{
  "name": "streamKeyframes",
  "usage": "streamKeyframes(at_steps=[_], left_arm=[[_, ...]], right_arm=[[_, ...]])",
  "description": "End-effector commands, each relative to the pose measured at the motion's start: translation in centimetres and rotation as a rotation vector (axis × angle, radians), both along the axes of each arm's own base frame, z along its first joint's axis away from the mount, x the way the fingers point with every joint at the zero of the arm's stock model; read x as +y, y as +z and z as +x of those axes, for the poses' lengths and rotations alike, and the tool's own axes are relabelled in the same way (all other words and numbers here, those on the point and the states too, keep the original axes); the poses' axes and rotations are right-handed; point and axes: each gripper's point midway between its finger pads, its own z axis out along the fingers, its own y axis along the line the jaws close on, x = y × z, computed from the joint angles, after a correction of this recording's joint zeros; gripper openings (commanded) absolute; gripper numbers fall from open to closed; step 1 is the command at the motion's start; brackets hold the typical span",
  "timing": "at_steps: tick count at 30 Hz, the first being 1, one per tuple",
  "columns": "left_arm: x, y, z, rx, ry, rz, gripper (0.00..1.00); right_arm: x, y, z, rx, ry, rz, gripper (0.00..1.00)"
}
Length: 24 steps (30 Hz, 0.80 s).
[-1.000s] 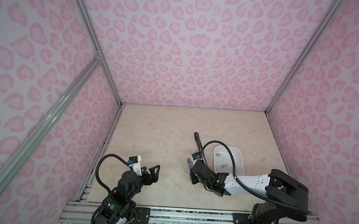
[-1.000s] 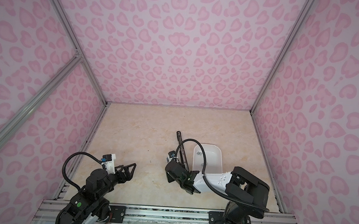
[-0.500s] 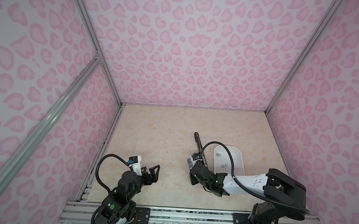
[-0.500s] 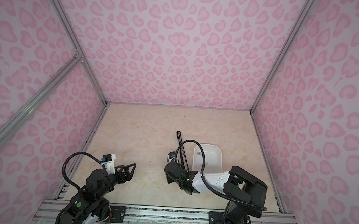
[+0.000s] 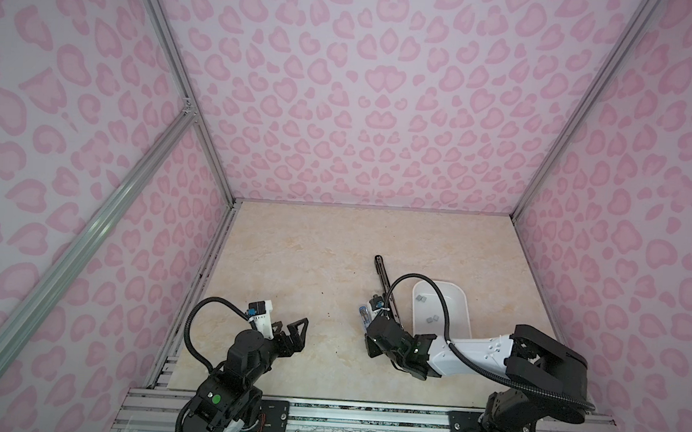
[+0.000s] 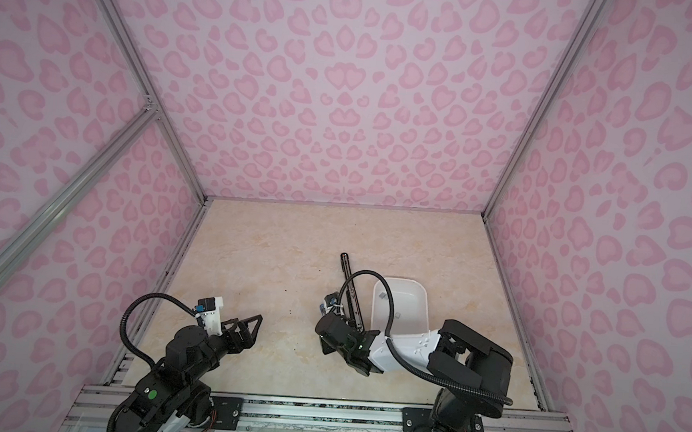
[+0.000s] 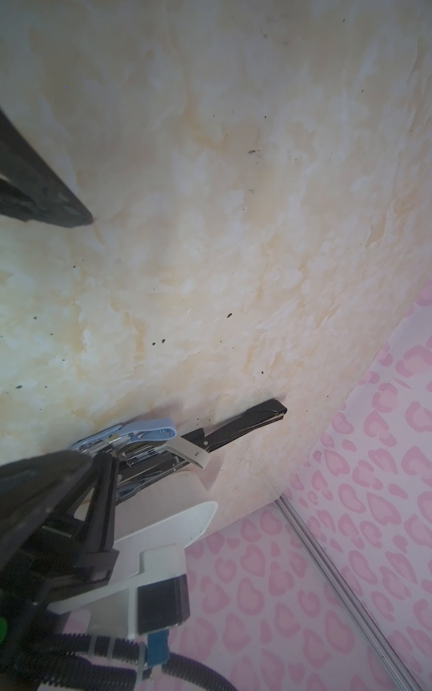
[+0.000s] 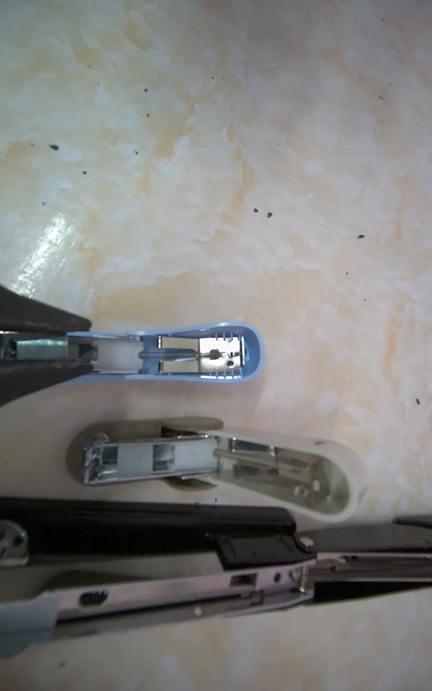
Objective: Load the staples into the stapler
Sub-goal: 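Lower the right gripper into the light-blue stapler channel with the strip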
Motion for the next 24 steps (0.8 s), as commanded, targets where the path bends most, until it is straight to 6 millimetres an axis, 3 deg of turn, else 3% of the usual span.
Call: streamKeyframes(at_steps=[1,24], left_arm=[[-0.08,0.24,0.02,-0.005,-0.002,-0.007,0.94],[-0.11,0.32,0.00,-0.009,-0.004,-0.010,0.94]], right_arm=[[-0.19,0.43,0.29,-0.019,-0.016,-0.009,0.11],[-0.08,-0.11,0.26,-0.018,-0.013,-0.035,0.11]])
